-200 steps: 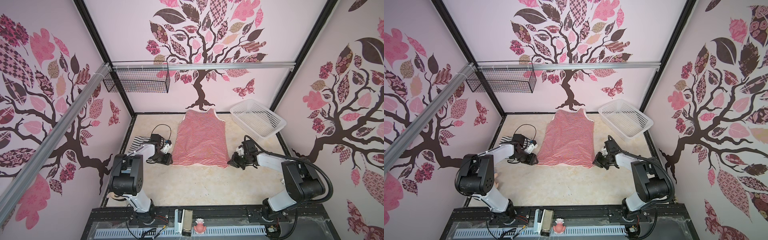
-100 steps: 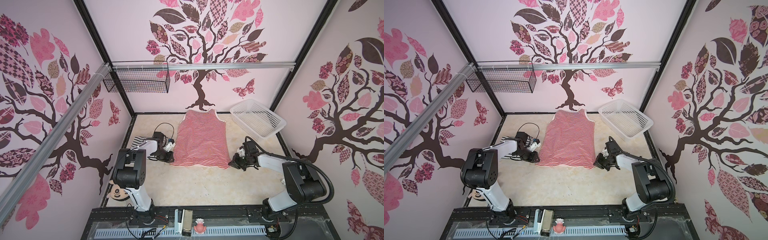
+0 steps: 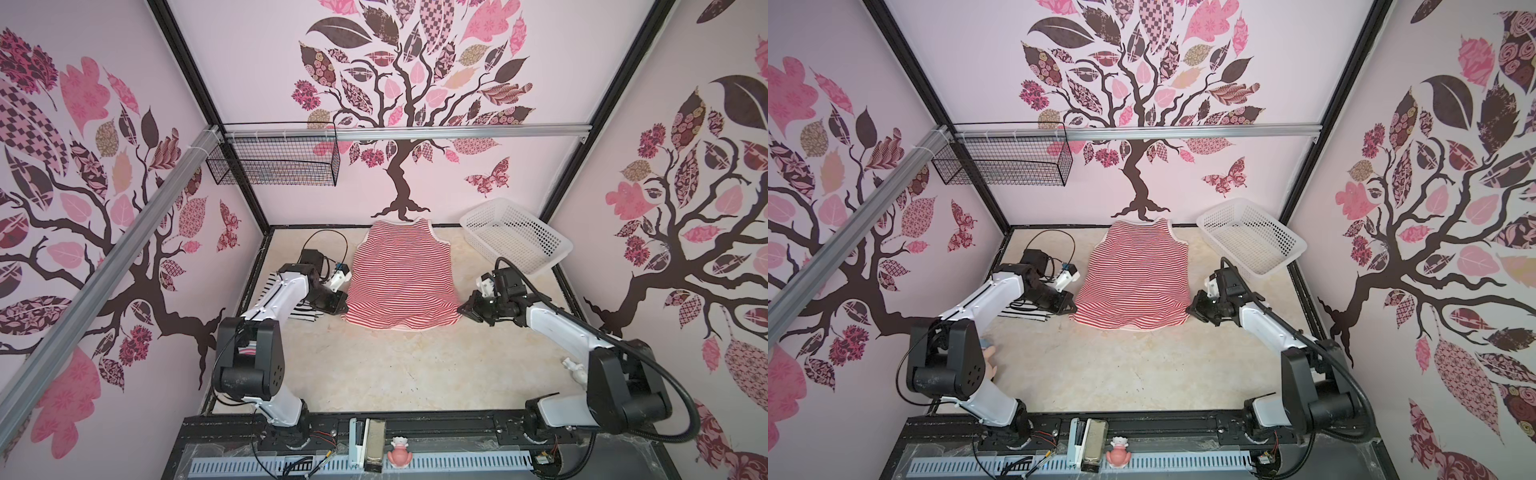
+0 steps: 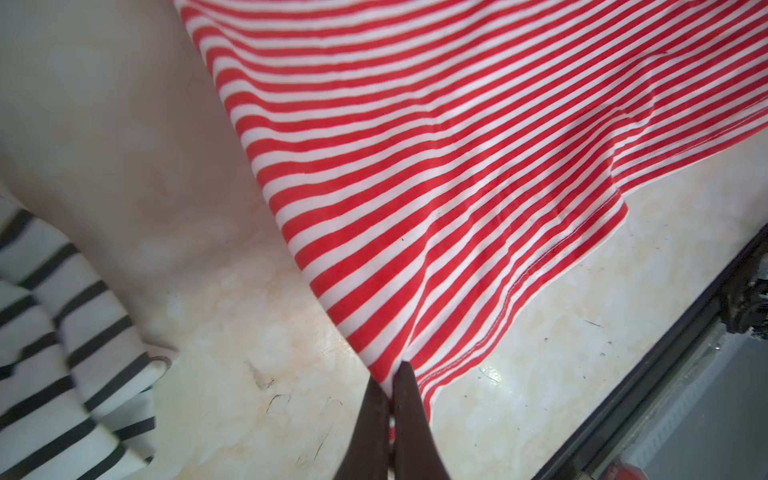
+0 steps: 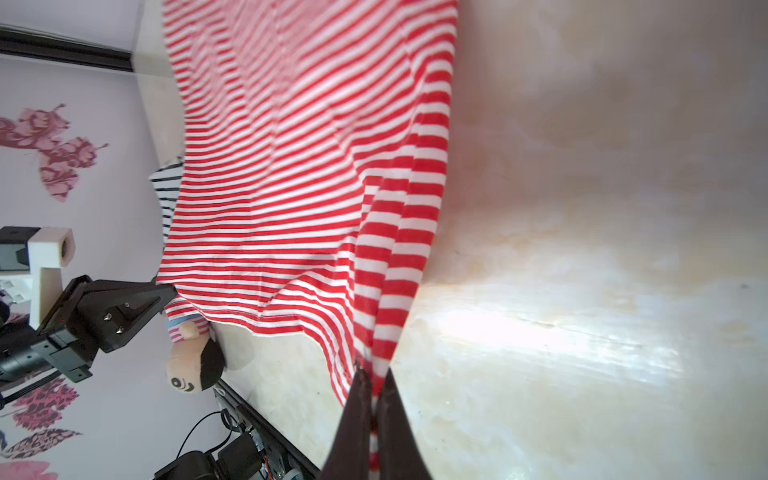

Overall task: Fold and stack the tank tops
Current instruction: 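Lift the hem with both grippers and carry it away from the robot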

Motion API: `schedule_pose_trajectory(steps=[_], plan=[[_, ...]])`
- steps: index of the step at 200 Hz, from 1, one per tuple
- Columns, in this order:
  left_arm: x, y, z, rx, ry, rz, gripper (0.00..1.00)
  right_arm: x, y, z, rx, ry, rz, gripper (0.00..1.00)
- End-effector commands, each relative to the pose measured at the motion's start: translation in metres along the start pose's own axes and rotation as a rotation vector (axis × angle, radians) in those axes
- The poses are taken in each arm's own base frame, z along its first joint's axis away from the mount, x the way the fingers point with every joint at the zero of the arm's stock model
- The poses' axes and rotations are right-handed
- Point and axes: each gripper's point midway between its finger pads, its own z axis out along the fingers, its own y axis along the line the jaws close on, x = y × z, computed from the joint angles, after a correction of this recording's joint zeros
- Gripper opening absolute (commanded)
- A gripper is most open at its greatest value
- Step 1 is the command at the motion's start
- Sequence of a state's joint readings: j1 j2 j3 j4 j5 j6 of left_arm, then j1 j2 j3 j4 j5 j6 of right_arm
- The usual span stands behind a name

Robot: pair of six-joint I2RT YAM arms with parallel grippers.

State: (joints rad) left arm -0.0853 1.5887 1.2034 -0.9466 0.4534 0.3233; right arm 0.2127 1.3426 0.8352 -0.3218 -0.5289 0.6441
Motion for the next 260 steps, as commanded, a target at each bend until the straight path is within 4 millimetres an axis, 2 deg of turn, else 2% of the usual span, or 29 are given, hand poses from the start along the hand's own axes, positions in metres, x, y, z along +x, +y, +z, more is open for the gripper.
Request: schedule_pose_trajectory(steps=[1, 19, 39, 51, 80, 106, 120, 126, 132, 147, 167, 170, 192, 223, 225, 242, 260], plan=[[-0.016, -0.033, -0.05, 0.041, -0.074, 0.054, 0.0, -0.015, 0.053, -0.058, -0.069, -0.099, -0.107, 0.0], [-0.033, -0.051, -0.095, 0.013, -0.188, 0.092, 0.0, -0.019, 0.09, -0.101, -0.124, -0.167, -0.166, 0.0], [-0.051, -0.075, -0.155, -0.041, -0.358, 0.14, 0.0, -0.018, 0.133, -0.154, -0.205, -0.245, -0.233, 0.0], [-0.055, -0.091, -0.19, -0.068, -0.454, 0.172, 0.0, -0.013, 0.161, -0.193, -0.27, -0.303, -0.277, 0.0], [-0.054, -0.128, -0.267, -0.128, -0.644, 0.234, 0.0, 0.005, 0.213, -0.275, -0.414, -0.439, -0.354, 0.0], [-0.048, -0.158, -0.324, -0.159, -0.788, 0.275, 0.0, 0.021, 0.243, -0.326, -0.497, -0.49, -0.395, 0.0], [-0.047, -0.169, -0.345, -0.167, -0.851, 0.283, 0.0, 0.022, 0.249, -0.341, -0.497, -0.516, -0.398, 0.0], [-0.047, -0.175, -0.358, -0.177, -0.89, 0.295, 0.0, 0.021, 0.25, -0.343, -0.487, -0.52, -0.393, 0.0], [-0.05, -0.174, -0.362, -0.184, -0.905, 0.288, 0.0, 0.017, 0.249, -0.341, -0.473, -0.52, -0.386, 0.0], [-0.062, -0.165, -0.359, -0.201, -0.908, 0.27, 0.0, 0.004, 0.245, -0.326, -0.432, -0.505, -0.363, 0.0], [-0.09, -0.143, -0.34, -0.207, -0.869, 0.249, 0.0, -0.021, 0.239, -0.294, -0.39, -0.474, -0.331, 0.0], [-0.094, -0.135, -0.328, -0.204, -0.84, 0.234, 0.0, -0.025, 0.238, -0.289, -0.386, -0.47, -0.327, 0.0], [-0.132, -0.099, -0.294, -0.232, -0.796, 0.212, 0.0, -0.059, 0.239, -0.249, -0.384, -0.429, -0.304, 0.0], [-0.191, -0.048, -0.266, -0.305, -0.793, 0.193, 0.0, -0.122, 0.246, -0.187, -0.426, -0.366, -0.267, 0.0], [-0.197, -0.047, -0.272, -0.315, -0.811, 0.198, 0.0, -0.124, 0.247, -0.186, -0.431, -0.365, -0.269, 0.0], [-0.23, -0.023, -0.28, -0.351, -0.848, 0.17, 0.0, -0.161, 0.254, -0.172, -0.469, -0.357, -0.26, 0.0], [-0.254, -0.015, -0.301, -0.351, -0.892, 0.143, 0.0, -0.187, 0.273, -0.18, -0.509, -0.365, -0.289, 0.0]])
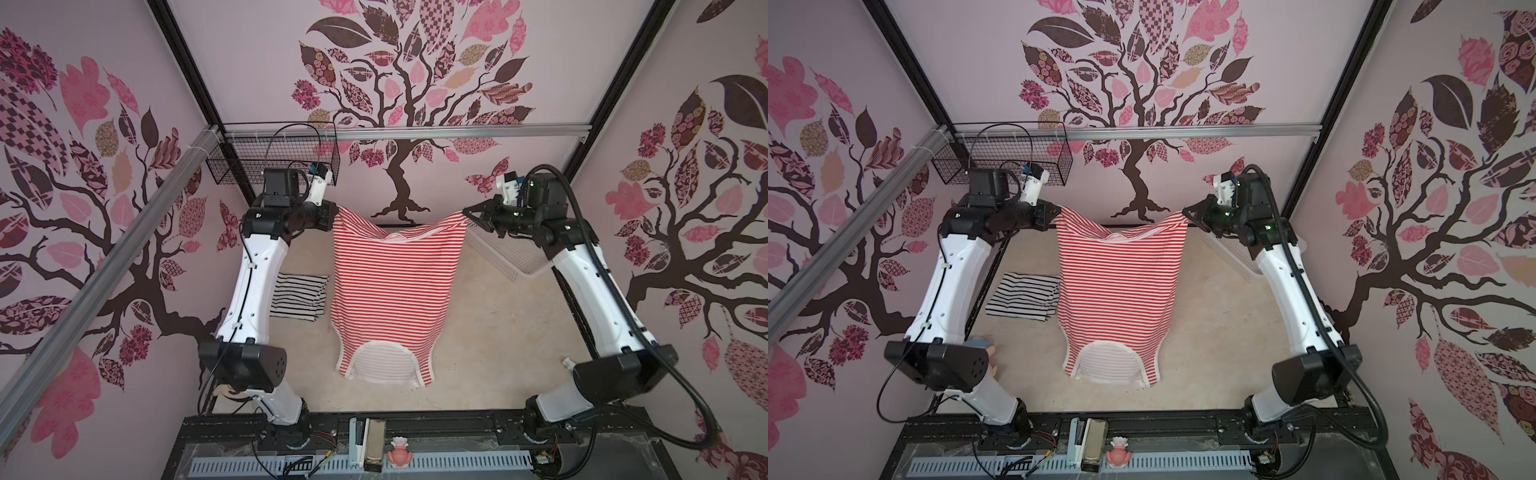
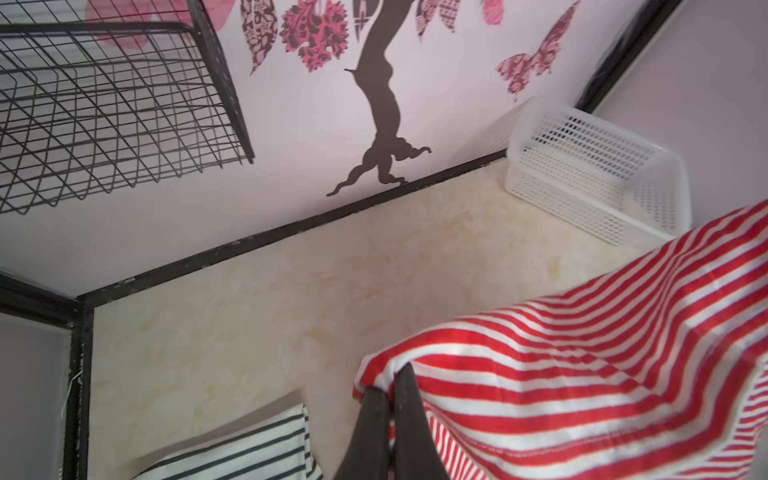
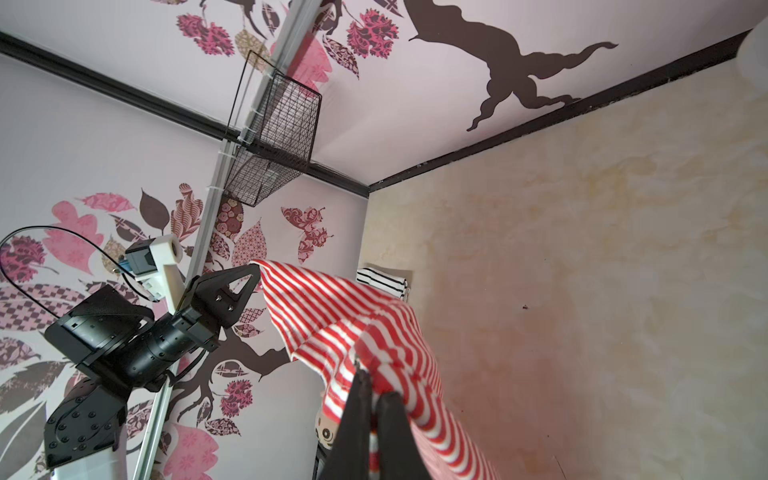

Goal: Fold and stack the tank tops

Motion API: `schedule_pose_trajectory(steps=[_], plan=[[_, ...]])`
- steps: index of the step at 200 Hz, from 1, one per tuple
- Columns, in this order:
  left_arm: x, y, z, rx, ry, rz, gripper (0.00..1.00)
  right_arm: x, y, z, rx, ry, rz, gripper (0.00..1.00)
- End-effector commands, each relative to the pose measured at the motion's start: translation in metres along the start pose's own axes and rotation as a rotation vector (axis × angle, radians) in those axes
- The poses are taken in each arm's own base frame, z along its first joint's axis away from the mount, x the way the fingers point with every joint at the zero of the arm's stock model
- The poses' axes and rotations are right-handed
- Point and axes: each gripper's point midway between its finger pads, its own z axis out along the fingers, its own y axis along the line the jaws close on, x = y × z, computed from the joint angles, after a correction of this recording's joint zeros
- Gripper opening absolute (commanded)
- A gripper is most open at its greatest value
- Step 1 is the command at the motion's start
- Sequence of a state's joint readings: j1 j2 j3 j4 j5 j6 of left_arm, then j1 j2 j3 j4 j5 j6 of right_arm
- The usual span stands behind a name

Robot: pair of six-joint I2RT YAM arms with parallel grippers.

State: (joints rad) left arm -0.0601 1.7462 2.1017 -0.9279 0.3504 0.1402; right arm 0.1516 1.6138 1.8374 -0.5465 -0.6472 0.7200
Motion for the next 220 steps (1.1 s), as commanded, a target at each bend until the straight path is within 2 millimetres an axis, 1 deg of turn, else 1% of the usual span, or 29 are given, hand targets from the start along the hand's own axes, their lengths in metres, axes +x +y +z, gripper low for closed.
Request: schedule_pose_trajectory(steps=[1, 8, 11, 13, 16, 27, 33, 42, 47, 57, 60, 71, 77, 80, 83, 89, 101, 103, 115, 123, 132, 144, 150, 157, 166, 185, 202, 220], plan=[[-0.082, 0.015, -0.045, -0.079, -0.234, 0.034, 0.0, -0.048, 0.058, -0.015, -0.173, -0.081, -0.108, 0.0], [-0.092, 0.015, -0.051, -0.079, -0.256, 0.034, 0.0, -0.055, 0.07, -0.019, -0.191, -0.088, -0.133, 0.0], [-0.096, 0.015, -0.053, -0.078, -0.266, 0.034, 0.0, -0.055, 0.069, -0.018, -0.191, -0.083, -0.133, 0.0], [-0.099, 0.013, -0.056, -0.078, -0.276, 0.036, 0.0, -0.058, 0.076, -0.022, -0.199, -0.094, -0.147, 0.0], [-0.102, 0.012, -0.059, -0.077, -0.286, 0.037, 0.0, -0.059, 0.081, -0.024, -0.207, -0.099, -0.156, 0.0], [-0.109, 0.008, -0.07, -0.073, -0.318, 0.037, 0.0, -0.063, 0.094, -0.034, -0.222, -0.112, -0.186, 0.0], [-0.109, 0.005, -0.075, -0.069, -0.33, 0.035, 0.0, -0.063, 0.097, -0.038, -0.222, -0.119, -0.194, 0.0], [-0.106, 0.001, -0.08, -0.06, -0.343, 0.031, 0.0, -0.061, 0.097, -0.043, -0.217, -0.121, -0.198, 0.0], [-0.1, -0.001, -0.08, -0.051, -0.339, 0.028, 0.0, -0.059, 0.095, -0.043, -0.214, -0.117, -0.198, 0.0], [-0.087, -0.004, -0.078, -0.038, -0.326, 0.026, 0.0, -0.052, 0.087, -0.042, -0.198, -0.108, -0.19, 0.0], [-0.082, -0.005, -0.076, -0.033, -0.318, 0.025, 0.0, -0.05, 0.08, -0.04, -0.188, -0.104, -0.18, 0.0], [-0.057, -0.004, -0.06, -0.021, -0.262, 0.019, 0.0, -0.04, 0.061, -0.034, -0.168, -0.086, -0.155, 0.0], [-0.043, -0.004, -0.052, -0.017, -0.234, 0.016, 0.0, -0.036, 0.048, -0.031, -0.155, -0.082, -0.137, 0.0], [-0.036, -0.003, -0.048, -0.014, -0.217, 0.014, 0.0, -0.033, 0.038, -0.027, -0.146, -0.072, -0.118, 0.0], [-0.02, -0.002, -0.037, -0.008, -0.178, 0.003, 0.0, -0.029, 0.03, -0.025, -0.14, -0.065, -0.103, 0.0], [-0.001, -0.003, -0.026, 0.013, -0.131, 0.002, 0.0, -0.025, 0.016, -0.023, -0.135, -0.06, -0.08, 0.0], [0.047, -0.009, -0.001, 0.071, -0.019, -0.001, 0.0, -0.011, -0.023, -0.014, -0.081, -0.047, -0.024, 0.0], [0.053, -0.01, 0.002, 0.081, -0.004, 0.001, 0.0, -0.008, -0.032, -0.011, -0.065, -0.043, -0.013, 0.0], [0.107, -0.013, 0.024, 0.118, 0.117, -0.006, 0.0, 0.008, -0.082, -0.002, 0.028, -0.021, 0.048, 0.0], [0.14, -0.014, 0.035, 0.135, 0.19, -0.014, 0.0, 0.023, -0.11, 0.003, 0.044, 0.006, 0.097, 0.0], [0.174, -0.018, 0.041, 0.157, 0.265, -0.02, 0.0, 0.041, -0.141, 0.007, 0.076, 0.023, 0.147, 0.0], [0.214, -0.025, 0.044, 0.195, 0.352, -0.041, 0.0, 0.067, -0.176, 0.008, 0.114, 0.048, 0.198, 0.0], [0.23, -0.031, 0.042, 0.218, 0.382, -0.052, 0.0, 0.081, -0.189, 0.008, 0.129, 0.065, 0.22, 0.0], [0.248, -0.039, 0.04, 0.248, 0.416, -0.072, 0.0, 0.096, -0.203, 0.008, 0.148, 0.082, 0.24, 0.0], [0.268, -0.05, 0.034, 0.29, 0.453, -0.09, 0.0, 0.114, -0.216, 0.008, 0.162, 0.103, 0.263, 0.0], [0.304, -0.068, 0.02, 0.333, 0.526, -0.09, 0.0, 0.144, -0.233, 0.002, 0.192, 0.143, 0.29, 0.0], [0.327, -0.082, 0.007, 0.36, 0.581, -0.071, 0.0, 0.163, -0.245, -0.004, 0.233, 0.165, 0.303, 0.0], [0.346, -0.094, -0.004, 0.385, 0.637, -0.049, 0.0, 0.18, -0.25, -0.011, 0.259, 0.202, 0.309, 0.0]])
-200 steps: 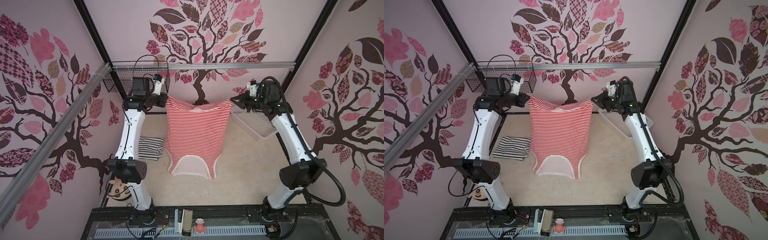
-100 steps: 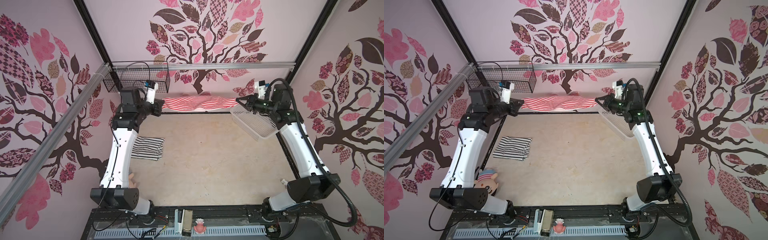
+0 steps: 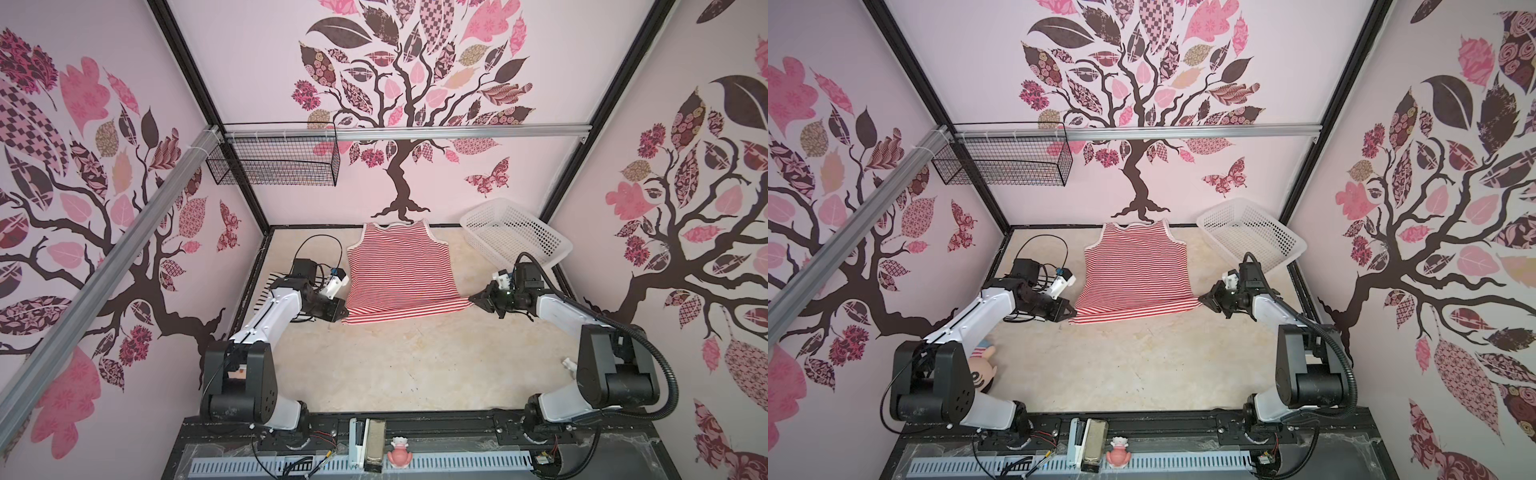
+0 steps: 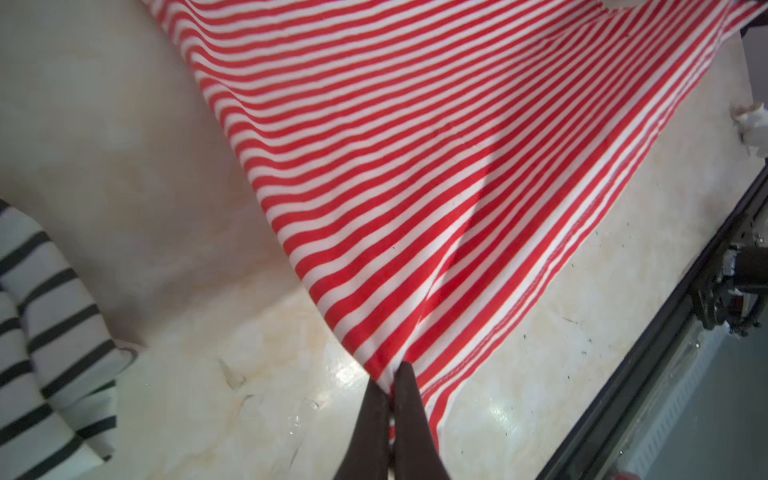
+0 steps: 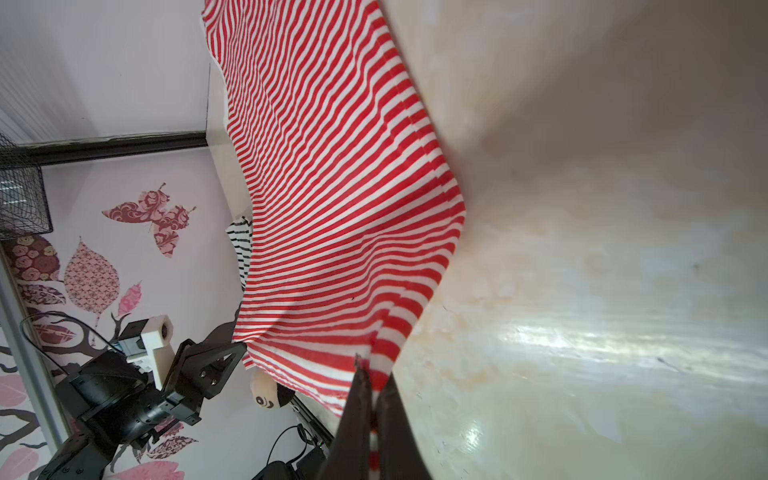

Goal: Fold and stack the tank tops

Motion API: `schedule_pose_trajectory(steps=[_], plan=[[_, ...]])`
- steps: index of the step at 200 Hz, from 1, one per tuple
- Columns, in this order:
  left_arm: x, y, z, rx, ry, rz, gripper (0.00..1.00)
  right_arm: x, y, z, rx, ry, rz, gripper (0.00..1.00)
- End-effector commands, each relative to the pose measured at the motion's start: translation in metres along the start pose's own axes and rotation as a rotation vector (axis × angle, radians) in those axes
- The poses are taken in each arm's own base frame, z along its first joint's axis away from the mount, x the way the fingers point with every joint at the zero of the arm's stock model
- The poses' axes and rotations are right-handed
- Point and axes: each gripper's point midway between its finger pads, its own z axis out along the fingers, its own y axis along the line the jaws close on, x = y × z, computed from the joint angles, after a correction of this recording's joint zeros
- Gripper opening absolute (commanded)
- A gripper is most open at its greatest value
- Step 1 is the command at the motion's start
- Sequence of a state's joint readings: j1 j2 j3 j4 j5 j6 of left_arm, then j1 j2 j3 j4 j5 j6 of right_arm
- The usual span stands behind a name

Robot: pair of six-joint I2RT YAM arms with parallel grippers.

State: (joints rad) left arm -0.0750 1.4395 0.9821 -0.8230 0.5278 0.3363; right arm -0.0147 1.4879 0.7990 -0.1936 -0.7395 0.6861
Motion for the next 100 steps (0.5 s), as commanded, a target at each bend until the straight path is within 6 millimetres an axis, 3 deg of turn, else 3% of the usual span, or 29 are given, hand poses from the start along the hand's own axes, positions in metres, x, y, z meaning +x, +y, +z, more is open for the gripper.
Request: schedule_pose_trajectory(steps=[1, 18, 59, 100], plan=[[0.028, -0.018, 0.005, 0.041, 0.068, 0.057, 0.0, 0.0, 0.011, -0.014, -0.012, -0.041, -0.092, 0.0], [0.045, -0.024, 0.008, 0.022, 0.131, 0.105, 0.0, 0.011, -0.002, -0.014, 0.022, -0.023, -0.089, 0.0], [0.063, -0.019, 0.01, -0.017, 0.22, 0.14, 0.0, 0.031, -0.036, -0.015, 0.117, -0.019, -0.065, 0.0], [0.09, -0.01, 0.018, 0.001, 0.404, 0.16, 0.01, 0.044, -0.048, -0.019, 0.146, -0.009, -0.045, 0.0]])
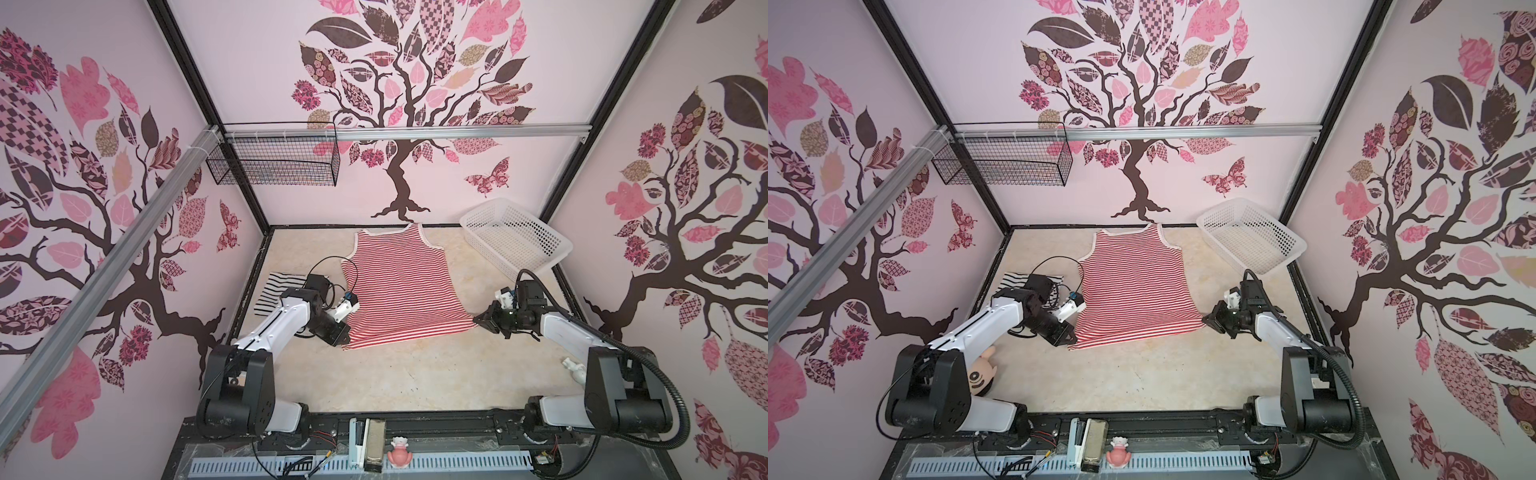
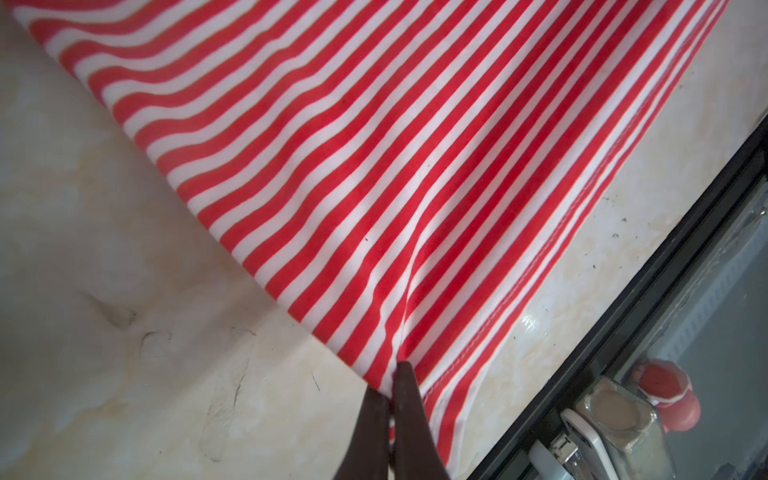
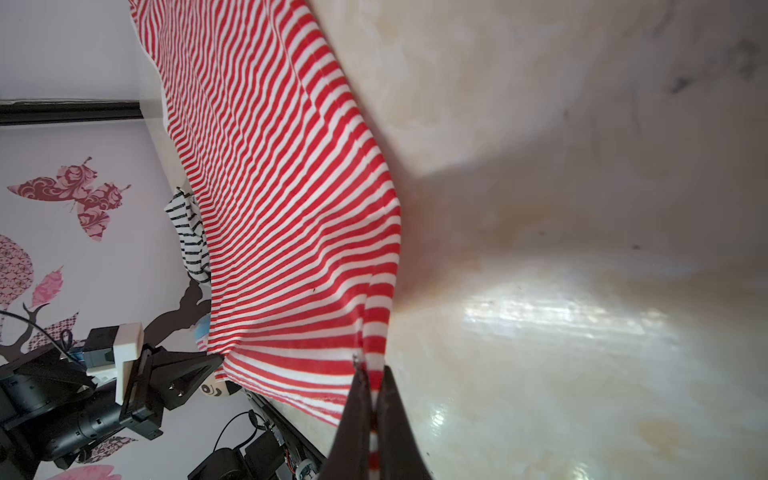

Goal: Fold and stack the tank tops

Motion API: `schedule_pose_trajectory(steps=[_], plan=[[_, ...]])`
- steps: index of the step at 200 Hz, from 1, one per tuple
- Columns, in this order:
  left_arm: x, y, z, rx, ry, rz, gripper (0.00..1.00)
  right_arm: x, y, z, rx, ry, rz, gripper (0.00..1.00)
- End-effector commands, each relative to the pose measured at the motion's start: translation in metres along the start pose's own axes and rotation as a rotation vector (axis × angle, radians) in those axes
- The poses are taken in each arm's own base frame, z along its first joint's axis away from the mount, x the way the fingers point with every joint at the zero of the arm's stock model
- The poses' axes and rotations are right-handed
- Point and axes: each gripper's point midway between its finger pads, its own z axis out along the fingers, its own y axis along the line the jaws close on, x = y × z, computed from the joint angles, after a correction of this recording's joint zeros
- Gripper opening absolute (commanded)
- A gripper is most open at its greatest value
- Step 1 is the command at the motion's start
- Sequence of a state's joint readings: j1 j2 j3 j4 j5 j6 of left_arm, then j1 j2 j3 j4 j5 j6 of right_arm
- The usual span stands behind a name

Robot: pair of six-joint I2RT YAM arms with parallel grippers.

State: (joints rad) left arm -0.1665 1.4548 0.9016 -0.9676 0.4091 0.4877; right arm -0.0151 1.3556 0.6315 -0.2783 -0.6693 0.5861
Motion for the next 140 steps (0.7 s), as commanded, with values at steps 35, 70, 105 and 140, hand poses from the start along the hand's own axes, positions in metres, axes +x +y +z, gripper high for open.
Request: schedule_pose_trajectory(steps=[35, 70, 105, 140], plan=[[0.026, 0.022, 0.004, -0.091, 0.178, 0.057, 0.42, 0.001, -0.012, -0.017, 0.108, -0.054, -0.038, 0.23], [0.002, 0.047, -0.019, -0.265, 0.104, 0.064, 0.51, -0.003, 0.003, -0.034, 0.18, -0.134, -0.113, 0.31], [-0.042, 0.019, -0.027, -0.152, -0.044, 0.102, 0.52, 0.018, 0.045, -0.01, 0.26, -0.121, -0.277, 0.3], [-0.069, 0.013, -0.001, -0.139, -0.017, 0.194, 0.49, 0.036, 0.052, 0.036, 0.243, -0.028, -0.279, 0.19]])
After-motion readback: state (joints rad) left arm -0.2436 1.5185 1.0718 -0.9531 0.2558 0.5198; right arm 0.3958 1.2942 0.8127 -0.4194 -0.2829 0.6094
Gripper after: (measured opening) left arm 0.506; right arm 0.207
